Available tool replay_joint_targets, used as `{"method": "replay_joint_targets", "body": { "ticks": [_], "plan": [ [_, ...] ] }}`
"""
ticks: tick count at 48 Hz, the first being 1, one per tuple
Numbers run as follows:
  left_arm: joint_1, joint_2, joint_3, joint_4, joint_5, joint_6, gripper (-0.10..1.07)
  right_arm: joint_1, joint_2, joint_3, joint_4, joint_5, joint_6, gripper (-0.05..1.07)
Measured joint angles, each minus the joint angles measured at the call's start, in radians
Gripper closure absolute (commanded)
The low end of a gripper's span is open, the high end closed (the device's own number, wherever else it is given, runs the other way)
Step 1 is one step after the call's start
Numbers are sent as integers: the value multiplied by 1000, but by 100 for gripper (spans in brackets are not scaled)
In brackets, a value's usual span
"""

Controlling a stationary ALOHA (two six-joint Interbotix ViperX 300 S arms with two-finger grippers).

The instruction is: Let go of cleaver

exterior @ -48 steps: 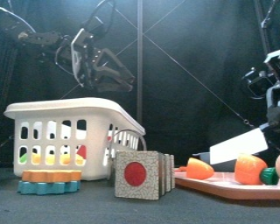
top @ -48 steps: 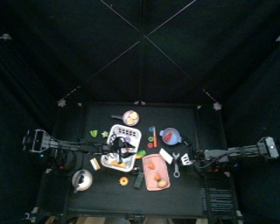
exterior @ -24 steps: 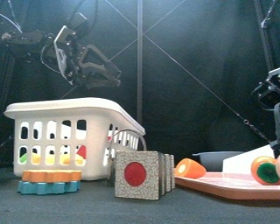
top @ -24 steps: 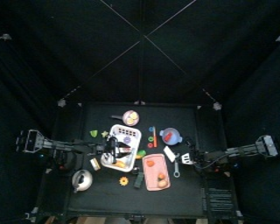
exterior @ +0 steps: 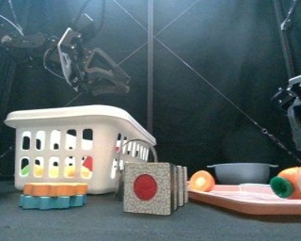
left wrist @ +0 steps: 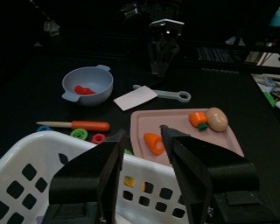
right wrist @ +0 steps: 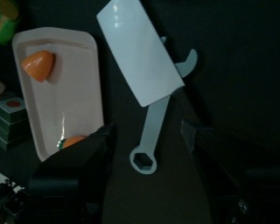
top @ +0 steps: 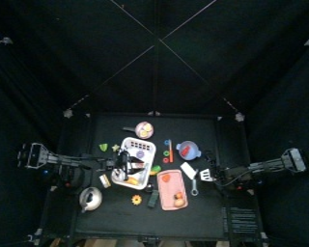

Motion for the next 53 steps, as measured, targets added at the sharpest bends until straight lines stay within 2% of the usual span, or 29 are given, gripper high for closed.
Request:
{"method": "replay_joint_targets", "body": {
  "ticks": [7, 16, 30, 39, 53],
  "plan": [
    [0, 0, 0, 2, 0, 0, 20, 0, 3, -25, -21, 69, -2, 10],
    [2, 0, -2, 2, 0, 0, 20, 2, 18, -26, -87, 74, -2, 10],
    [3, 0, -2, 2, 0, 0, 20, 0, 92, -26, -207, -15, 2, 10],
    [3, 0, 5, 0, 0, 0, 20, -2, 150, -35, -218, -72, 2, 10],
    [3, 0, 8, 2, 0, 0, 20, -8, 209, -84, -244, -87, 0, 10]
  ]
}}
